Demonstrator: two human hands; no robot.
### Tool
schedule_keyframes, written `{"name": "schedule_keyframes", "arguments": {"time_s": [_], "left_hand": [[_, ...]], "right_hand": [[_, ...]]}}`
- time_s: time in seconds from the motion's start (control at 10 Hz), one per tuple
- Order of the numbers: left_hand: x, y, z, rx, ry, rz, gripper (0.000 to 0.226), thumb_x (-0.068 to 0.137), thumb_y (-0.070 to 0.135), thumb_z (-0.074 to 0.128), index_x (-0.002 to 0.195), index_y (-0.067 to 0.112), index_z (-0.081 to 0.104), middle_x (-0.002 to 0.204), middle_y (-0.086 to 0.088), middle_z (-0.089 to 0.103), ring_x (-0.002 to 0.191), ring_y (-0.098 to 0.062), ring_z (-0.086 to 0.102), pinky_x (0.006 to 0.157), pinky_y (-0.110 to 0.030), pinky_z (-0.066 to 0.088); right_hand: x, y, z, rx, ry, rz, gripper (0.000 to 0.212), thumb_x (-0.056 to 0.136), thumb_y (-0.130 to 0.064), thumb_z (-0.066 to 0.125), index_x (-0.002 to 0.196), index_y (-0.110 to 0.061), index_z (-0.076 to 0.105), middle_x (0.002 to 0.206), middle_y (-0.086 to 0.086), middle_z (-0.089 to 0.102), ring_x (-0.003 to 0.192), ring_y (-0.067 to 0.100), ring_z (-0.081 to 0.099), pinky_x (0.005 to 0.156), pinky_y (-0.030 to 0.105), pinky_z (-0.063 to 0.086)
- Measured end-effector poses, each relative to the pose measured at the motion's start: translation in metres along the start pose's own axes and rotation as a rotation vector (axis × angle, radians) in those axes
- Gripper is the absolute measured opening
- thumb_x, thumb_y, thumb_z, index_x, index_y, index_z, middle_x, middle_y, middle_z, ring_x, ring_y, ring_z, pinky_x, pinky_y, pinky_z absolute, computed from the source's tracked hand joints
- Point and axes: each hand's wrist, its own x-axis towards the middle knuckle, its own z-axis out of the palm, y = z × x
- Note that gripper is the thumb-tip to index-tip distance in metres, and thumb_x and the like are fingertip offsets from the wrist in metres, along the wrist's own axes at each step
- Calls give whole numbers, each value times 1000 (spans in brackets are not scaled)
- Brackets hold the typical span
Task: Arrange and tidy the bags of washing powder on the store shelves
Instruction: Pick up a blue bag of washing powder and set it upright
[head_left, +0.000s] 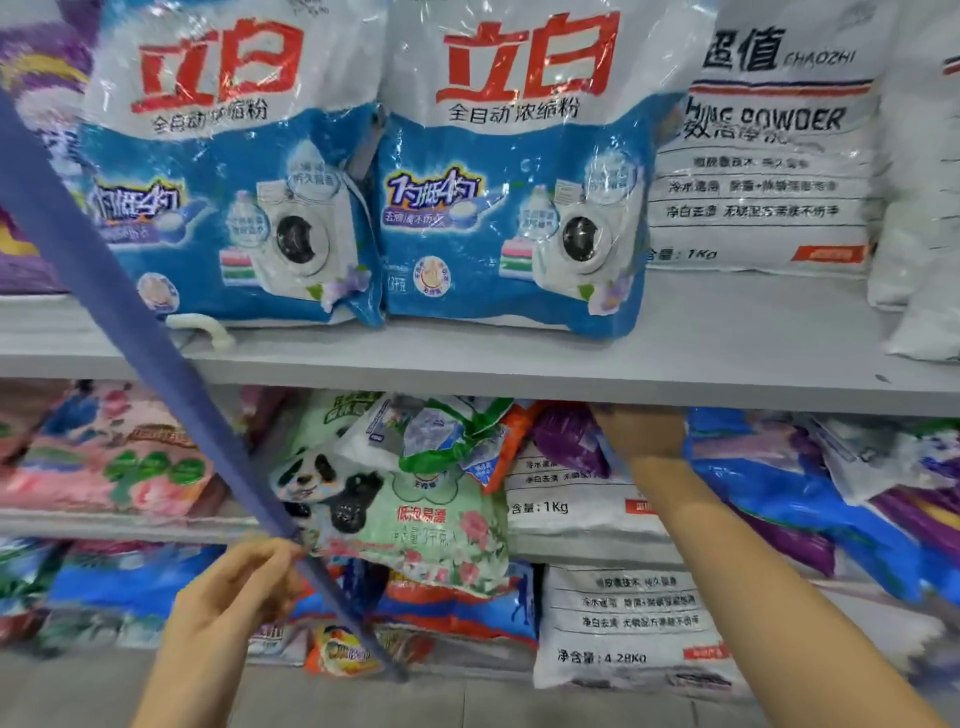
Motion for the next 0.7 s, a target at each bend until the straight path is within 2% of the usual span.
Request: {"name": "schedule_keyframes", "arguments": {"time_s": [0.1,0.2,0.3,0.4,0.5,0.6,0.7], "left_hand": [[-3,6,-7,-23,14,-2,22,88,8,57,75,14,73,61,-10,58,52,-15,50,46,-14,45],[-3,12,-12,-27,4,16,26,89,9,56,73,19,74,58,-5,61,50,-12,52,46,-16,47],[-3,19,-10,-60,-1,38,25,86,11,57,70,22,73,55,-3,60,47,-11,50,45,-15,44],[0,21,0,-68,-50,101,24,85,9,57,72,21,73,56,0,60,51,-9,53,49,-14,47],[1,20,19,-53,-148,106,25,88,2,57,74,16,71,60,-4,65,55,-8,59,55,-15,50],[-4,14,48,99,-369,101,14,87,4,62,90,16,68,75,-10,70,73,-13,66,68,-21,53],[-14,-1,81,215,-535,50,32,84,4,68,109,22,60,96,-5,67,94,-19,63,75,-19,51]], "right_hand": [[11,1,6,27,-194,156,82,91,-68,17,148,-9,15,154,12,22,141,33,20,114,40,22],[-2,-8,-5,-455,-128,100,52,101,-38,32,143,-7,32,139,21,43,127,31,44,98,36,39],[-11,-19,-9,-388,185,-313,19,85,13,52,83,-5,53,60,10,46,58,14,44,48,24,31],[-26,-26,-12,-301,446,-724,36,77,1,60,50,-11,41,42,5,37,48,15,35,54,27,25],[-59,-20,-18,-213,428,-791,41,85,-19,50,50,-23,28,44,-8,23,45,9,21,49,29,18],[-93,-14,-24,-21,411,-849,47,93,-19,51,53,-23,27,51,-6,19,45,4,20,44,19,15],[-127,-11,-26,119,335,-752,50,94,-30,50,53,-6,38,54,-1,24,47,2,21,44,16,17]]}}
